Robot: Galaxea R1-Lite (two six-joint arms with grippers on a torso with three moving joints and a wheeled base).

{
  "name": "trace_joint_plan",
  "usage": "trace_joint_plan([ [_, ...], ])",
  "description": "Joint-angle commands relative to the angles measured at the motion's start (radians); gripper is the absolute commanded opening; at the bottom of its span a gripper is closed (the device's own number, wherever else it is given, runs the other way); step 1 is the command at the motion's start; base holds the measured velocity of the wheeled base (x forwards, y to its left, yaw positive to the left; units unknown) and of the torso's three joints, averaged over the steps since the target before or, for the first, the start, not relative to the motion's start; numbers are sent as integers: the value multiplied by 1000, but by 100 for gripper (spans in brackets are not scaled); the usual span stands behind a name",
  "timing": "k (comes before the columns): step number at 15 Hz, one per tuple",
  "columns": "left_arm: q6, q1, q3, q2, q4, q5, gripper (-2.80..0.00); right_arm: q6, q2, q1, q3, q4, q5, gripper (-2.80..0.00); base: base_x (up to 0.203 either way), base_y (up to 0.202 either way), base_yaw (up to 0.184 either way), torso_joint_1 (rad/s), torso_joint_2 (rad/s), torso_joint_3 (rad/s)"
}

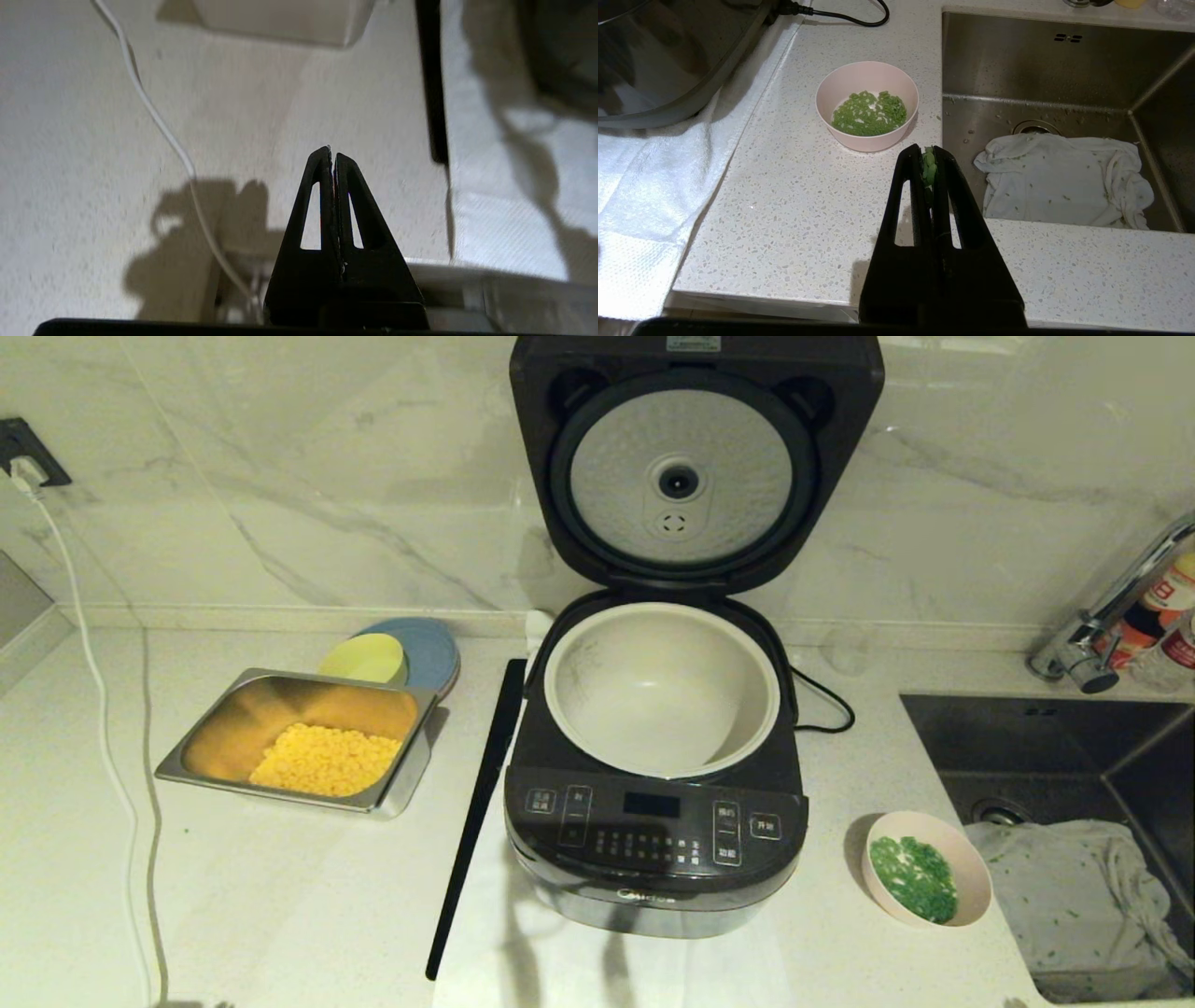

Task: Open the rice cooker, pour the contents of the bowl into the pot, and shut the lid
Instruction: Turn on the tap

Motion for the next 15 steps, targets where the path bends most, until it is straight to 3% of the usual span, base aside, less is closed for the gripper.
trace_joint_plan([
  [1,-13,-17,9,-144,-3,7,-280,-7,-3,0,-10,10,-7,-280,0,0,0,0,0,0],
  [4,-29,-25,9,-129,-5,18,-280,-15,17,0,-127,46,-18,-280,0,0,0,0,0,0],
  [6,-29,-25,9,-129,-5,18,-280,-15,60,0,-249,156,-22,-280,0,0,0,0,0,0],
  [9,-30,-25,9,-129,-5,18,-280,-11,230,-1,-340,223,-46,-280,0,0,0,0,0,0],
  [15,-29,-25,9,-129,-5,18,-280,-17,711,-3,-491,55,-271,-280,0,0,0,0,0,0],
])
